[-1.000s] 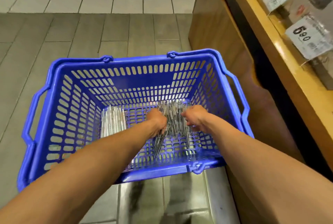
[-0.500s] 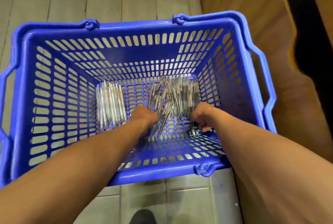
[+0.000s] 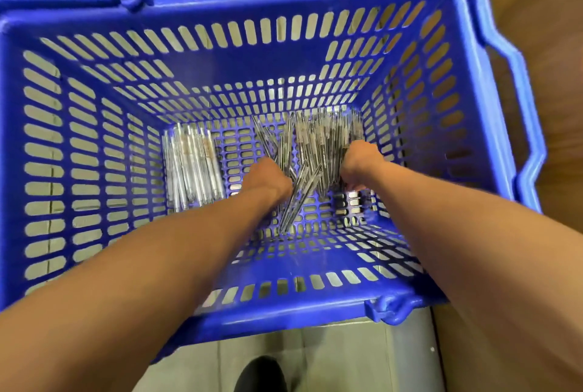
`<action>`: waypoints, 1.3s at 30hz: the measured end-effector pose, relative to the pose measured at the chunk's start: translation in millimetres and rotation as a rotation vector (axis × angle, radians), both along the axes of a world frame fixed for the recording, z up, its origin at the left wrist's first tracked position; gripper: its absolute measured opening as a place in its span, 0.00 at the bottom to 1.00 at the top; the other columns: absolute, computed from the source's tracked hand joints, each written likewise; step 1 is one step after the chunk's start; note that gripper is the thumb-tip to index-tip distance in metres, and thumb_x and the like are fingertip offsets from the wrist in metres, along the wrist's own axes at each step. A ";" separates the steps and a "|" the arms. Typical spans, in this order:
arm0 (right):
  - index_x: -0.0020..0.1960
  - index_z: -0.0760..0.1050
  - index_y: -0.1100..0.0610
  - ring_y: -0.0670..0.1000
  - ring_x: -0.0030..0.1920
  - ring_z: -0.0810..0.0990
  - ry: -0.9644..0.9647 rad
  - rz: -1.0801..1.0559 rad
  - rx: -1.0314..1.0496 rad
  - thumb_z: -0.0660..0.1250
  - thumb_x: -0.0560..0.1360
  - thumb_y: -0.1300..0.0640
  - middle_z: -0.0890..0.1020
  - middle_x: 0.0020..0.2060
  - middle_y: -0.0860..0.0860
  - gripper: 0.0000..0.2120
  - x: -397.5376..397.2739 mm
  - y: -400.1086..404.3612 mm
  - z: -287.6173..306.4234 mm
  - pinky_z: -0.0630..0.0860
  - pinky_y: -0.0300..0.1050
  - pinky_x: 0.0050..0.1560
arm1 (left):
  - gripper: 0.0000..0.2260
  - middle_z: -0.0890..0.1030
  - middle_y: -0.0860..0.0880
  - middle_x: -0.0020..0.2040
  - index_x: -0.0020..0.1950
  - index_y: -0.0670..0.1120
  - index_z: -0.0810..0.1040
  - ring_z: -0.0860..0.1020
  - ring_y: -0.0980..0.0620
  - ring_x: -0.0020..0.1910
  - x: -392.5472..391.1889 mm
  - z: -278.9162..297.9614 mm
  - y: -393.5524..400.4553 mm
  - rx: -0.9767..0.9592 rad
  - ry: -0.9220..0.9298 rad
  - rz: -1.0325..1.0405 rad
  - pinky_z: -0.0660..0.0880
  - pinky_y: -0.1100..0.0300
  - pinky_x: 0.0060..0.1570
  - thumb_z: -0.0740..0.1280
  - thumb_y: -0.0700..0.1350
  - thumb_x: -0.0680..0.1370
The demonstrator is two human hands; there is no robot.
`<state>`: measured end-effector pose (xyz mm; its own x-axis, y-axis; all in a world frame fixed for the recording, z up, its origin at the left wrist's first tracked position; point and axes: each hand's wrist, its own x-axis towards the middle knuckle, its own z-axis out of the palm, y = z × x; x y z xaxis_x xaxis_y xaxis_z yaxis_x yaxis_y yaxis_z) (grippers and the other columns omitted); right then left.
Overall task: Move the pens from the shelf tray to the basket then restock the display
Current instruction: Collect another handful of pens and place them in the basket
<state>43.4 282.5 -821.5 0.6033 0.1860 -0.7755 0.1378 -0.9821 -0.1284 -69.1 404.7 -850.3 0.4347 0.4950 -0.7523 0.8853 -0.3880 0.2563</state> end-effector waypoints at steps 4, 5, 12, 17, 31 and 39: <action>0.53 0.73 0.69 0.58 0.44 0.78 -0.175 -0.051 0.009 0.63 0.74 0.67 0.77 0.47 0.60 0.08 10.1 -0.5 -10.0 0.72 0.44 0.40 | 0.11 0.76 0.48 0.37 0.47 0.38 0.73 0.77 0.51 0.34 15.8 2.5 3.9 -0.018 -0.061 -0.103 0.76 0.59 0.32 0.72 0.44 0.76; 0.58 0.72 0.68 0.59 0.46 0.78 -0.188 -0.068 0.010 0.64 0.75 0.66 0.78 0.50 0.61 0.12 10.8 -0.6 -11.3 0.73 0.46 0.42 | 0.13 0.77 0.47 0.42 0.53 0.39 0.72 0.79 0.49 0.39 18.6 4.3 3.1 -0.028 -0.071 -0.131 0.78 0.57 0.37 0.72 0.44 0.76; 0.63 0.71 0.67 0.59 0.46 0.78 -0.152 -0.156 0.009 0.66 0.75 0.59 0.78 0.54 0.62 0.19 -3.4 -9.2 -3.4 0.72 0.42 0.41 | 0.29 0.79 0.43 0.56 0.74 0.40 0.64 0.79 0.47 0.46 4.5 17.2 10.4 -0.052 -0.111 0.045 0.72 0.56 0.37 0.68 0.52 0.78; 0.50 0.74 0.66 0.57 0.39 0.78 -0.055 -0.198 0.012 0.63 0.75 0.60 0.79 0.43 0.61 0.09 -5.2 -16.7 3.7 0.75 0.43 0.34 | 0.28 0.82 0.39 0.53 0.64 0.37 0.74 0.81 0.44 0.41 -29.9 17.6 -12.0 -0.286 0.164 0.039 0.81 0.52 0.45 0.74 0.55 0.74; 0.40 0.74 0.65 0.57 0.39 0.82 -0.003 -0.217 0.026 0.64 0.75 0.60 0.80 0.38 0.58 0.08 -2.5 -20.7 15.1 0.81 0.48 0.41 | 0.09 0.79 0.39 0.38 0.33 0.41 0.74 0.79 0.46 0.35 -0.1 25.3 -37.7 -0.047 0.027 -0.253 0.72 0.58 0.30 0.68 0.34 0.72; 0.44 0.75 0.63 0.57 0.38 0.80 0.026 -0.180 0.009 0.63 0.75 0.61 0.80 0.42 0.60 0.06 5.2 -18.5 24.6 0.73 0.40 0.26 | 0.12 0.76 0.48 0.33 0.37 0.43 0.73 0.75 0.52 0.28 42.5 33.0 -21.4 -0.062 -0.117 -0.140 0.73 0.61 0.25 0.65 0.44 0.80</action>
